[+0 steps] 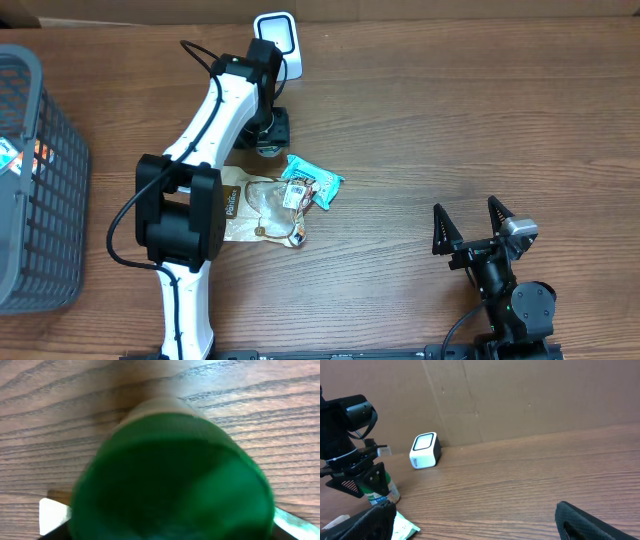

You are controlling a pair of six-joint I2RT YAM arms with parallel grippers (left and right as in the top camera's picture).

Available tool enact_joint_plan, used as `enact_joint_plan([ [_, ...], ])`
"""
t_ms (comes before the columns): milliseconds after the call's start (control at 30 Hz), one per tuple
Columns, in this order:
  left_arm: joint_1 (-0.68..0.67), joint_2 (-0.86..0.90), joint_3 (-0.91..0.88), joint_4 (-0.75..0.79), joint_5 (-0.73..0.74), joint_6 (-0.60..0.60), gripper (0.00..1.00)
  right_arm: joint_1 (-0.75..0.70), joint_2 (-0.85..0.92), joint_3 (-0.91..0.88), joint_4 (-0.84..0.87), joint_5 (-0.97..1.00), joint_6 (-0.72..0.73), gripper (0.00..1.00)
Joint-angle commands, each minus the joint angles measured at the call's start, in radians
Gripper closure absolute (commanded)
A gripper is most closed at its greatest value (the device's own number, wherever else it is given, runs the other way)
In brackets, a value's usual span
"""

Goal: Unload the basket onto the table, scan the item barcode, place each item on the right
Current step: 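Lift the bottle and move it toward the white scanner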

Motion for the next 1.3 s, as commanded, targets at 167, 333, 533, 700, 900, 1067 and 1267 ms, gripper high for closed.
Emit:
enact_joint_plan([
  [167,-0.008,0.008,0.015,-0.077,-0.007,-0.018,0.27,0.005,-0.012,-0.01,0.003,-0.001,-0.002,0.0],
  [333,-0.008,-0.014,0.082,-0.149,-0.005,-0.007,0.28,0.005,-0.012,-0.01,0.003,-0.001,-0.002,0.0],
  [533,-0.005,-0.095,0.21,-0.159,-0.06,0.013,0.26,0.005,-0.012,-0.01,0.003,-0.001,-0.002,0.0],
  [700,-0.003,-0.107,0.216,-0.058,-0.166,0.012,0.4,0.005,-0.012,-0.01,0.003,-0.001,-0.002,0.0],
  [900,-0.003,-0.06,0.132,0.1,-0.177,0.012,0.66,0.005,-0.012,-0.01,0.003,-0.001,-0.002,0.0],
  [1067,-0.007,-0.014,0.09,0.135,-0.139,0.008,0.79,0.005,-0.012,-0.01,0.003,-0.001,-0.002,0.0],
  [1267,-0.008,0.031,0.09,0.141,-0.095,0.004,0.79,0.005,-0.012,-0.01,0.003,-0.001,-0.002,0.0],
])
